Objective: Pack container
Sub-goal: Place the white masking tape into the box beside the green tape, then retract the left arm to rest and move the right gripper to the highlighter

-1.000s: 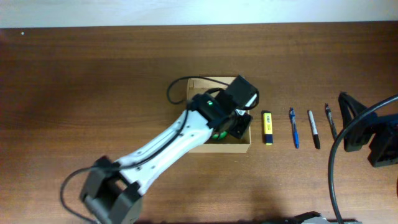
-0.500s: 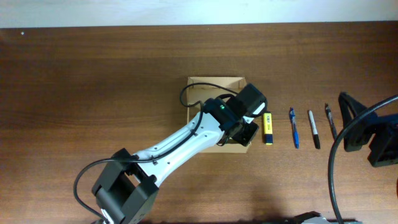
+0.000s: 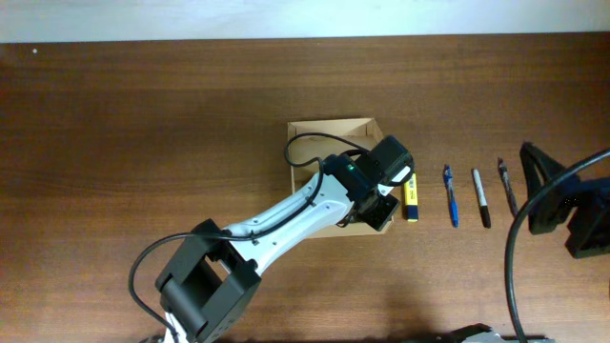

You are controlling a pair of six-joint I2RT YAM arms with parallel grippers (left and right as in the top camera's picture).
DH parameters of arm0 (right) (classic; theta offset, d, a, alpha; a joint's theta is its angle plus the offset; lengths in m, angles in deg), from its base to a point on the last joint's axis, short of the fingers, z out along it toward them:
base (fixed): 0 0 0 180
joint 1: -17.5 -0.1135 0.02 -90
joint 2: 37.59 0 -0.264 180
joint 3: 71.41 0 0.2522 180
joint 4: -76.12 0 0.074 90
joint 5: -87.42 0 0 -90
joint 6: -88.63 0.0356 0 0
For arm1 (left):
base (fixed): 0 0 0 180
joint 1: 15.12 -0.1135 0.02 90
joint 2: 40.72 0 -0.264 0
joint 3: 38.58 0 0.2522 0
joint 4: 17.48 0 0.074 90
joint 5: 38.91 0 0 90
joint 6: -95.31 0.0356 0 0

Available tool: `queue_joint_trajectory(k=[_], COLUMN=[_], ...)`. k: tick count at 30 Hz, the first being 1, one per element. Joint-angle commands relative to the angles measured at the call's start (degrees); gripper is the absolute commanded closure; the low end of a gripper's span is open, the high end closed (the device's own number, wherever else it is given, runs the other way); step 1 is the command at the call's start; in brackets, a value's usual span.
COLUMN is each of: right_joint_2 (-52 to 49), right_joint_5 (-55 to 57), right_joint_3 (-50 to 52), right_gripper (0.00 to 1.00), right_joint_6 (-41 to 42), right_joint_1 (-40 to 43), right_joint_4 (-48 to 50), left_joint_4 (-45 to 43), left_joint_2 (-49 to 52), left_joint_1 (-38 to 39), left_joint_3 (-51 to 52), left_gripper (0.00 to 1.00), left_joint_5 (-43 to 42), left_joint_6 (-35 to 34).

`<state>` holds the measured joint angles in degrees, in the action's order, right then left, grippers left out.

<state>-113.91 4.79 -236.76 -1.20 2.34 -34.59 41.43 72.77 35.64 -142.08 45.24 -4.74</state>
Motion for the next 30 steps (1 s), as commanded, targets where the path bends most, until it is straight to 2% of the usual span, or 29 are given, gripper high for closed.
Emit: queue_joint_trajectory(k=[1, 6, 15, 17, 23, 28, 30], right_joint_2=[0.4, 0.4, 0.4, 0.4, 0.4, -0.5, -1.2], right_joint_5=[-0.7, -0.7, 0.4, 0.8, 0.7, 0.5, 0.6], right_joint_3=[0.2, 0.3, 3.8, 6.0, 17.4, 27.7, 31.1], right_gripper=[0.01, 0.01, 0.01, 0.01, 0.01, 0.01, 0.01], right_joint_6=[0.1, -0.2, -0.8, -0.8, -0.7, -0.6, 0.4], right_joint_1=[-0.2, -0.2, -0.2, -0.2, -0.2, -0.2, -0.2], right_joint_4=[-0.4, -0.4, -0.4, -0.4, -0.4, -0.4, -0.4], left_joint_4=[0.2, 7.4, 23.0, 25.7, 37.3, 44.7, 47.1], left_joint_2=[0.2, -0.9, -9.7, -12.3, -21.7, -27.8, -29.9], left_joint_1=[0.0, -0.3, -1.7, -2.6, -9.4, -17.1, -19.8], left_joint_3=[-0.2, -8.8, -35.8, -40.6, -45.0, -45.0, -45.0], left_gripper=[0.43, 0.41, 0.4, 0.36, 0.32, 0.18, 0.07], left_joint_5=[-0.8, 4.0, 19.2, 21.9, 32.8, 33.3, 33.3], left_joint_6=[0.8, 2.1, 3.1, 3.1, -1.6, -5.4, -7.0])
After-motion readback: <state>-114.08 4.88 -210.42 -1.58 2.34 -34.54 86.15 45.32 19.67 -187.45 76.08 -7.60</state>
